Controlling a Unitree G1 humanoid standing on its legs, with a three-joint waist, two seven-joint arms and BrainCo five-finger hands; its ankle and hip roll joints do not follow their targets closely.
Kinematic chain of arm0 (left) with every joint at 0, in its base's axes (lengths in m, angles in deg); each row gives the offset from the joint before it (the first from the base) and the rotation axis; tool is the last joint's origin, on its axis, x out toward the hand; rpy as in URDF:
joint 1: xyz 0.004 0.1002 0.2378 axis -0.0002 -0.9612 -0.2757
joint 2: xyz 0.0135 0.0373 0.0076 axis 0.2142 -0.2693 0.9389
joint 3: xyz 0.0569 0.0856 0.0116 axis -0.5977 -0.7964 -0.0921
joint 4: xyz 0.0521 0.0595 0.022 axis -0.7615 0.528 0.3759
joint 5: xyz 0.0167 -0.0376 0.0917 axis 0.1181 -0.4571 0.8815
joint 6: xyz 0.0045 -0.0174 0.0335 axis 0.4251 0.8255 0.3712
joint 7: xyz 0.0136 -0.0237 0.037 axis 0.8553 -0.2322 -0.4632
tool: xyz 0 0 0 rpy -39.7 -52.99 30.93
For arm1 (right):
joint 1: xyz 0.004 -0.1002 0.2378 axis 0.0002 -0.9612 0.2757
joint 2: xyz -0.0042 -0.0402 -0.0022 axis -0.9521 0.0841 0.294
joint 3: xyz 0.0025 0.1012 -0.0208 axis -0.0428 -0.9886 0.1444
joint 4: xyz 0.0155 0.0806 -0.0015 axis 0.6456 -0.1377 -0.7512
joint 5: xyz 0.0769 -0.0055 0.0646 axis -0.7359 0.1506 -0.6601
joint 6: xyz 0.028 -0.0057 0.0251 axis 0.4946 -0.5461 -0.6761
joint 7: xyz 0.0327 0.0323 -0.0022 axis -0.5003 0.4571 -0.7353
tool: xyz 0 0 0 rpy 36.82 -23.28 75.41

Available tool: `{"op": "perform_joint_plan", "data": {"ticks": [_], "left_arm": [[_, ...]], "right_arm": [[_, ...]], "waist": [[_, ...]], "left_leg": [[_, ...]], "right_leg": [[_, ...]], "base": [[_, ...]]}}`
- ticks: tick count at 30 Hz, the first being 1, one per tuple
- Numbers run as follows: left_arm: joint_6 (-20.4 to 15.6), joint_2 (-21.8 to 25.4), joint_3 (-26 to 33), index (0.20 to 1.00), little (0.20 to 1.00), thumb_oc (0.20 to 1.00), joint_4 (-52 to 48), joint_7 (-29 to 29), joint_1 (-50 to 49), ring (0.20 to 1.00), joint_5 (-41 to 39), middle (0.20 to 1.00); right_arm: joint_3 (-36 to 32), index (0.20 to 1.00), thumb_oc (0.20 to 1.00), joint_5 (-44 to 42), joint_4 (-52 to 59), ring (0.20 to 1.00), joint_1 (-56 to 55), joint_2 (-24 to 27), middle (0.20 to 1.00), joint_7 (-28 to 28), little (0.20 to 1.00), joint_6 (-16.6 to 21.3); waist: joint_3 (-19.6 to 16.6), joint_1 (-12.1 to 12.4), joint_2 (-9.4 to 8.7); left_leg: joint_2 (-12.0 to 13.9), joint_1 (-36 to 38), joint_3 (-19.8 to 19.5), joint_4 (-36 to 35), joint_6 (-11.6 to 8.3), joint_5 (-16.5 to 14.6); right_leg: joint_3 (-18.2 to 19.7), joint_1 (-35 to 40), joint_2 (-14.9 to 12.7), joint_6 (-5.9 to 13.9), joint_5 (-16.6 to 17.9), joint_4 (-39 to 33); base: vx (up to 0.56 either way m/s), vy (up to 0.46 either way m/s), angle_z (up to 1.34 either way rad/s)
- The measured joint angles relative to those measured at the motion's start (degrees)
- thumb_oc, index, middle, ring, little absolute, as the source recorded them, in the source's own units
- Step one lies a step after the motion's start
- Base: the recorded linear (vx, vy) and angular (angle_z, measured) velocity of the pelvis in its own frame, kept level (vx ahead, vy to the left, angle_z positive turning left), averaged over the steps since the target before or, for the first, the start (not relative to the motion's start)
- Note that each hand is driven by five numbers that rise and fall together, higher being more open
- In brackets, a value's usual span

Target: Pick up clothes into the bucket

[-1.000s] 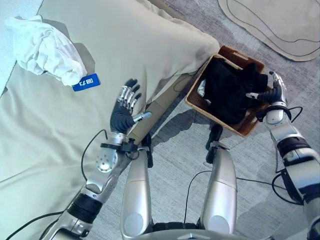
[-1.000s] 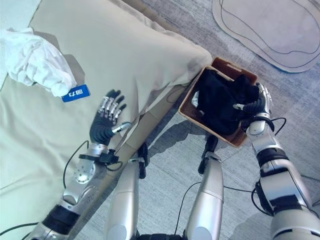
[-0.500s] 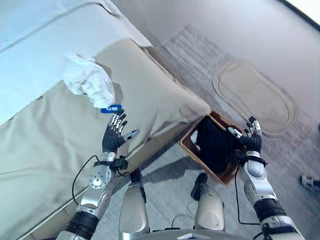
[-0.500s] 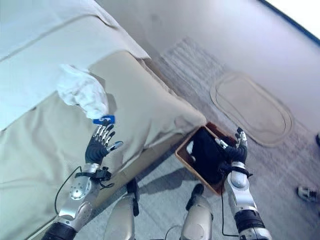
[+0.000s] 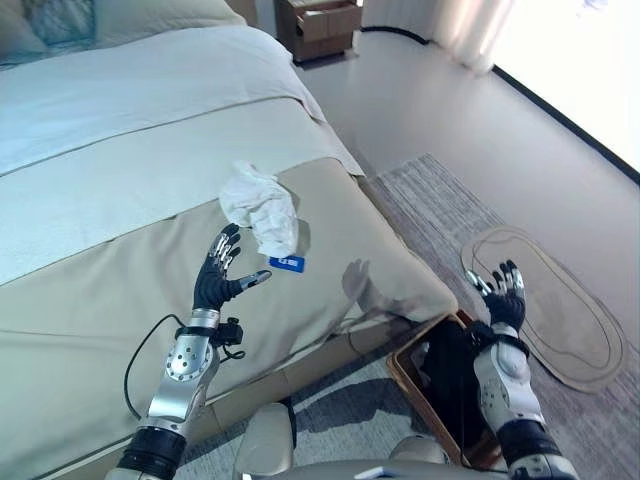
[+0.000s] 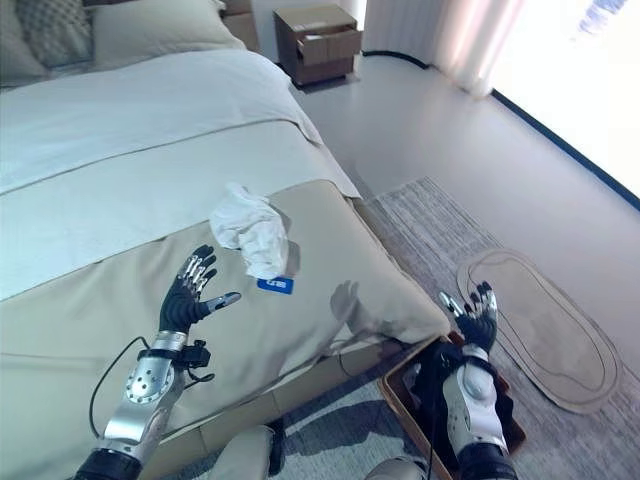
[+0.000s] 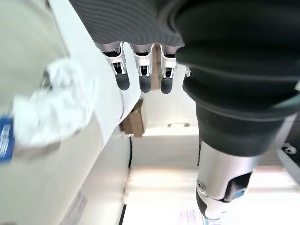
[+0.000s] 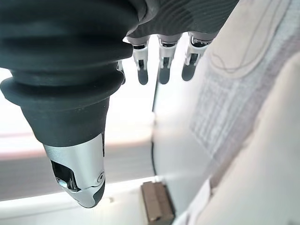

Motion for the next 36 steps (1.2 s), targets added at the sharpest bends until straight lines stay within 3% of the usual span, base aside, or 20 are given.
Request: {"op": "perform_joint_plan", "data": {"ticks": [1,2,4,7,10,13,14,16,19,21,22,23,25,27,29,30,32,33,35,36], "left_arm": [[0.44,0.34,1.77,1.0,1.0,1.0,0.21,-0.06,-0.83,1.0,-0.02,1.0],[0.48,0.25,2.13,1.0,1.0,1.0,0.18,-0.02,-1.31,1.0,0.0,1.0],[0.93,0.37,3.41,1.0,1.0,1.0,0.36,0.04,-3.76,1.0,0.04,1.0],[1.16,-0.21,3.13,1.0,1.0,1.0,0.43,0.43,-4.32,1.0,0.19,1.0],[1.62,-0.66,2.13,1.0,1.0,1.0,0.72,0.53,-4.88,1.0,2.34,1.0],[1.58,-0.69,1.25,1.0,1.0,1.0,2.49,-0.03,-3.71,1.0,4.62,1.0],[1.59,-0.97,0.83,1.0,1.0,1.0,2.79,-0.31,-3.35,1.0,4.62,1.0],[1.58,-1.23,0.42,1.0,1.0,1.0,2.75,-0.78,-3.13,1.0,4.63,1.0],[1.54,-2.19,0.12,1.0,1.0,1.0,2.76,-1.41,-0.53,1.0,4.64,1.0],[1.53,-2.38,-0.34,1.0,1.0,1.0,2.73,-1.83,1.8,1.0,4.76,1.0],[1.51,-2.37,-0.17,1.0,1.0,1.0,2.71,-2.0,3.42,1.0,5.88,1.0],[1.47,-2.14,0.05,1.0,1.0,1.0,2.7,-2.44,5.38,1.0,6.45,1.0],[1.45,-2.38,-0.14,1.0,1.0,1.0,2.73,-3.09,6.45,1.0,6.76,1.0],[1.25,-2.29,-0.79,1.0,1.0,1.0,2.74,-5.2,9.35,1.0,8.27,1.0],[1.28,-2.11,-0.75,1.0,1.0,1.0,3.12,-6.98,11.88,1.0,9.04,1.0],[1.41,-2.08,-0.79,1.0,1.0,1.0,3.18,-7.45,12.71,1.0,9.17,1.0],[1.65,-1.6,-0.72,1.0,1.0,1.0,3.26,-10.32,15.23,1.0,13.06,1.0],[1.65,-0.17,-1.74,1.0,1.0,1.0,4.28,-12.08,16.91,1.0,15.27,1.0],[1.91,2.13,-3.19,1.0,1.0,1.0,5.52,-14.19,19.65,1.0,19.8,1.0],[2.1,3.67,-3.44,1.0,1.0,1.0,5.76,-15.54,21.83,1.0,22.07,1.0]], "right_arm": [[0.5,1.0,1.0,-0.04,-0.4,1.0,-1.66,-0.76,1.0,-0.47,1.0,-0.08],[0.56,1.0,1.0,-0.12,-0.46,1.0,-2.42,-0.86,1.0,-0.83,1.0,-0.06],[0.35,1.0,1.0,-0.34,-0.72,1.0,-2.47,-1.31,1.0,-2.18,1.0,0.01],[0.16,1.0,1.0,-0.54,-0.78,1.0,-3.12,-0.96,1.0,-2.5,1.0,-0.03],[0.15,1.0,1.0,-0.53,-1.01,1.0,-3.2,-0.99,1.0,-2.5,1.0,-0.02],[0.19,1.0,1.0,-0.55,-2.2,1.0,-5.24,-1.5,1.0,-2.51,1.0,-0.02],[0.16,1.0,1.0,-0.56,-3.25,1.0,-5.05,-1.21,1.0,-2.54,1.0,-0.04],[0.15,1.0,1.0,-0.55,-3.14,1.0,-4.36,-0.63,1.0,-2.53,1.0,-0.04],[-0.24,1.0,1.0,-0.78,-2.95,1.0,-3.76,1.39,1.0,-2.52,1.0,0.11],[-1.16,1.0,1.0,-1.16,-2.9,1.0,-3.13,2.36,1.0,-2.52,1.0,0.27],[-1.52,1.0,1.0,-1.3,-2.61,1.0,-2.56,2.98,1.0,-2.54,1.0,0.29],[-1.45,1.0,1.0,-1.64,-2.57,1.0,-1.73,3.01,1.0,-2.61,1.0,0.32],[-1.33,1.0,1.0,-2.24,-2.54,1.0,-0.16,2.94,1.0,-2.59,1.0,0.32],[-1.22,1.0,1.0,-2.81,-2.35,1.0,2.64,3.52,1.0,-1.75,1.0,0.56],[-0.78,1.0,1.0,-2.94,-2.32,1.0,6.23,4.13,1.0,-1.29,1.0,0.98],[-0.81,1.0,1.0,-2.95,-2.24,1.0,7.36,4.27,1.0,-1.19,1.0,1.23],[-0.16,1.0,1.0,-2.89,0.25,1.0,9.02,4.42,1.0,-0.82,1.0,1.54],[1.22,1.0,1.0,-2.71,1.14,1.0,9.19,4.21,1.0,-0.46,1.0,1.79],[2.42,1.0,1.0,-2.59,1.34,1.0,10.4,4.18,1.0,0.17,1.0,2.17],[3.43,1.0,1.0,-2.56,1.11,1.0,11.92,4.01,1.0,0.7,1.0,2.22]], "waist": [[-0.65,0.57,-0.7],[-0.79,0.47,-1.19],[-0.61,-0.28,-1.06],[-0.62,-2.09,-2.61],[-0.35,-2.69,-2.77],[-1.26,-2.72,-4.94],[-1.08,-2.8,-4.76],[-0.09,-2.93,-3.11],[1.47,-4.86,-1.27],[2.47,-5.95,-0.54],[3.59,-6.61,-0.32],[5.42,-6.73,-0.84],[7.1,-6.22,-0.52],[9.71,-5.83,-0.87],[11.9,-5.32,-0.89],[12.6,-5.6,-0.78],[14.27,-5.41,-0.92],[14.98,-4.97,-2.3],[15.95,-4.94,-2.54],[17.5,-5.41,-2.29]], "left_leg": [[0.2,1.7,0.06,-3.22,0.61,1.86],[-0.09,2.29,-0.71,-4.08,1.99,1.05],[0.6,5.18,-2.51,-8.58,3.42,2.07],[-0.45,6.12,-1.9,-11.37,2.72,3.7],[-0.64,7.64,-1.87,-12.75,2.47,3.68],[-1.41,10.24,-1.81,-14.68,-0.69,2.91],[-0.4,10.16,-1.69,-14.26,-1.86,2.16],[2.11,9.64,-1.09,-13.91,-3.58,1.43],[4.89,8.44,-1.04,-13.45,-4.34,1.11],[5.18,6.65,-1.17,-12.17,-4.91,1.34],[5.06,4.44,-1.06,-8.92,-6.45,2.22],[4.53,1.35,-0.84,-2.95,-6.94,2.31],[5.0,-0.29,-0.42,1.55,-7.23,2.13],[4.75,-2.98,-0.47,2.73,-7.53,0.36],[4.16,-3.89,-1.63,-0.79,-6.67,0.92],[3.85,-4.69,-2.36,-1.04,-6.69,0.9],[3.91,-4.83,-0.26,-4.16,-6.89,0.25],[2.12,-6.17,1.47,-3.96,-5.95,0.91],[1.24,-10.33,3.23,-1.34,-5.09,0.92],[1.1,-12.77,3.79,-0.03,-4.12,0.92]], "right_leg": [[0.92,-3.18,1.76,1.99,-3.16,1.15],[0.39,-4.54,3.0,2.15,-4.1,0.92],[-1.13,-6.08,10.11,2.37,-10.7,-6.35],[-3.38,-8.15,11.99,3.6,-10.44,-15.64],[-4.67,-8.86,13.24,3.7,-8.94,-24.23],[-2.59,-4.8,14.36,3.01,-7.18,-28.0],[-2.05,-4.89,15.43,2.29,-4.71,-28.86],[-2.05,-5.2,18.33,1.26,-3.9,-29.46],[-3.0,-6.31,21.02,-0.26,-3.45,-29.43],[-3.46,-7.6,21.26,-1.11,-3.67,-28.6],[-3.36,-9.07,21.44,-1.87,-4.6,-27.31],[-3.24,-9.54,20.44,-2.76,-4.71,-26.29],[-2.99,-9.46,20.67,-3.42,-4.74,-25.54],[-1.67,-10.47,20.29,-5.09,-4.96,-26.28],[-1.05,-12.36,20.33,-6.05,-3.73,-26.79],[-0.81,-12.72,20.33,-6.04,-3.0,-27.22],[-0.23,-15.57,20.35,-4.94,-1.75,-26.8],[1.5,-17.58,19.28,-3.94,0.39,-26.89],[3.04,-20.83,17.99,-2.92,0.07,-27.84],[2.98,-22.44,17.65,-0.49,-1.71,-28.37]], "base": [[0.13,0.01,0.37],[0.21,-0.027,-0.02],[0.13,-0.072,0.12],[0.16,-0.099,0.37],[0.11,-0.082,-0.01],[0.09,-0.111,0.05],[0.03,-0.096,-0.14],[0.03,-0.114,-0.29],[-0.01,-0.108,-0.1],[-0.01,-0.125,0.08],[-0.04,-0.099,0.11],[-0.11,-0.042,-0.01],[-0.09,0.01,-0.06],[-0.04,0.105,0.04],[0.01,0.129,-0.07],[-0.06,0.145,-0.11],[-0.14,0.191,-0.19],[-0.13,0.159,-0.26],[-0.12,0.134,-0.34],[-0.07,0.077,-0.28]]}}
